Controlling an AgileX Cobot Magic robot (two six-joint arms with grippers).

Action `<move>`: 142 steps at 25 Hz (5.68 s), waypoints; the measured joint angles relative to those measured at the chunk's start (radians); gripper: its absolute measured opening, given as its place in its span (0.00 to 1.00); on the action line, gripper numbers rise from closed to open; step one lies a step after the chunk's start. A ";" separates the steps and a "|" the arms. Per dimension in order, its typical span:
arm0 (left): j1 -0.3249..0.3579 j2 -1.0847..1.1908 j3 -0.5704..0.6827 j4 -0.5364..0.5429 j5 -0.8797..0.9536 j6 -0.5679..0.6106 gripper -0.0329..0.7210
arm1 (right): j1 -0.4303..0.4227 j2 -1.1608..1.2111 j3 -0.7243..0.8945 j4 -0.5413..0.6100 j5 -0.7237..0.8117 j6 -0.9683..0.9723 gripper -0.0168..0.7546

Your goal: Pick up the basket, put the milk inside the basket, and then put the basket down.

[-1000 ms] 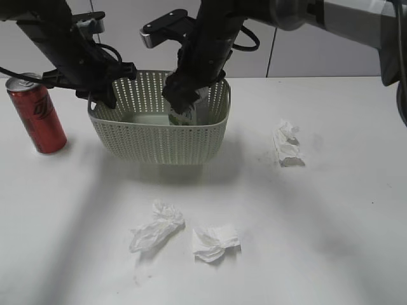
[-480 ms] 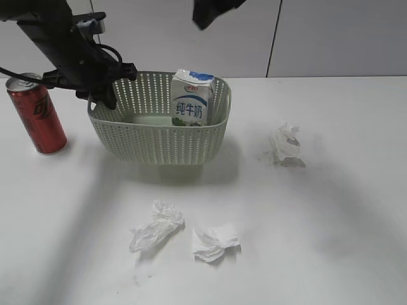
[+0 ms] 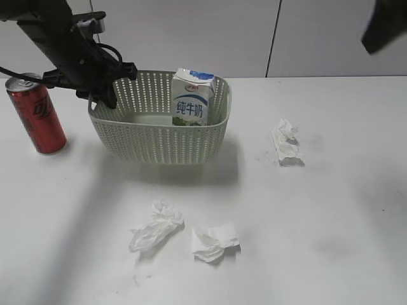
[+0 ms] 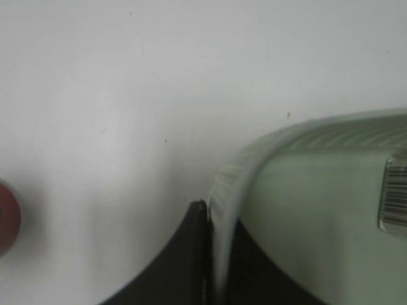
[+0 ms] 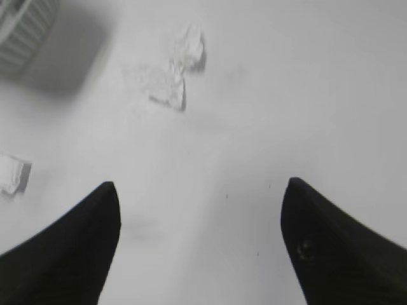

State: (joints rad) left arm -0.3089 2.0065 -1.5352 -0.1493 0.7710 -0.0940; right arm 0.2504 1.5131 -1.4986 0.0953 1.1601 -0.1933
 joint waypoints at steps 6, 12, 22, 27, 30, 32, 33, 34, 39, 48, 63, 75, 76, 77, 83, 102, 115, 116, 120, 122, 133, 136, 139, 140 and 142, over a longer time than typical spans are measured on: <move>0.000 0.000 0.000 -0.008 0.000 0.000 0.04 | -0.010 -0.253 0.441 -0.008 -0.099 0.058 0.79; 0.000 0.000 0.000 -0.009 0.000 0.000 0.04 | -0.010 -0.510 0.768 -0.008 -0.185 0.116 0.79; 0.000 0.000 0.000 -0.010 0.000 0.000 0.04 | -0.010 -0.924 1.035 -0.035 -0.284 0.146 0.79; 0.000 0.000 0.000 -0.010 -0.001 0.000 0.04 | -0.010 -1.009 1.046 -0.031 -0.295 0.146 0.79; 0.000 0.000 0.000 -0.010 0.000 0.000 0.04 | -0.010 -1.014 1.065 -0.020 -0.252 0.146 0.79; 0.000 0.000 0.000 -0.010 0.000 0.000 0.04 | -0.010 -1.015 1.076 -0.019 -0.230 0.146 0.79; 0.000 0.000 0.000 -0.010 0.000 0.000 0.04 | -0.010 -1.015 1.078 -0.017 -0.229 0.147 0.79; 0.000 0.000 0.000 -0.010 0.000 0.000 0.04 | -0.010 -1.015 1.078 -0.016 -0.228 0.147 0.79; 0.000 0.000 0.000 -0.010 0.000 0.000 0.04 | -0.010 -1.015 1.078 -0.014 -0.228 0.147 0.79; 0.000 0.000 0.000 -0.012 0.000 0.000 0.04 | -0.059 -1.164 1.078 0.019 -0.227 0.147 0.78; 0.000 0.001 0.000 -0.027 -0.012 0.000 0.04 | -0.244 -1.518 1.078 0.087 -0.222 0.147 0.72; 0.000 0.114 0.000 -0.050 -0.058 0.000 0.05 | -0.244 -1.518 1.078 0.100 -0.222 0.147 0.72; 0.000 0.114 0.000 -0.054 -0.062 -0.001 0.07 | -0.244 -1.518 1.078 0.100 -0.222 0.147 0.72; 0.000 0.114 0.000 -0.058 -0.066 -0.002 0.11 | -0.244 -1.518 1.078 0.100 -0.222 0.147 0.72; 0.000 0.114 -0.002 -0.078 -0.060 -0.005 0.71 | -0.244 -1.518 1.078 0.101 -0.222 0.148 0.72; 0.000 -0.416 0.090 0.008 0.410 0.125 0.83 | -0.244 -1.518 1.078 0.101 -0.222 0.148 0.72; 0.000 -1.162 0.782 0.043 0.285 0.128 0.82 | -0.244 -1.518 1.078 0.101 -0.222 0.148 0.72; 0.000 -1.211 0.826 0.043 0.285 0.128 0.82 | -0.244 -1.518 1.078 0.101 -0.222 0.148 0.72; 0.000 -1.444 0.962 0.045 0.289 0.129 0.82 | -0.244 -1.518 1.078 0.101 -0.222 0.148 0.72; 0.000 -1.558 0.999 0.045 0.288 0.129 0.82 | -0.244 -1.518 1.078 0.101 -0.222 0.148 0.72; 0.000 -1.751 1.023 0.066 0.280 0.176 0.82 | -0.244 -1.518 1.078 0.101 -0.222 0.149 0.72; 0.000 -1.751 1.023 0.070 0.280 0.177 0.82 | -0.244 -1.518 1.078 0.101 -0.222 0.149 0.72; 0.000 -1.751 1.023 0.070 0.280 0.177 0.82 | -0.244 -1.518 1.078 0.101 -0.222 0.149 0.72; 0.000 -1.751 1.023 0.070 0.280 0.178 0.82 | -0.244 -1.518 1.078 0.101 -0.222 0.149 0.72; 0.000 -1.752 1.023 0.070 0.278 0.178 0.82 | -0.244 -1.518 1.078 0.101 -0.222 0.149 0.72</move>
State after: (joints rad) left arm -0.3089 0.2543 -0.5120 -0.0797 1.0492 0.0843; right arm 0.0064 -0.0051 -0.4210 0.1961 0.9385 -0.0445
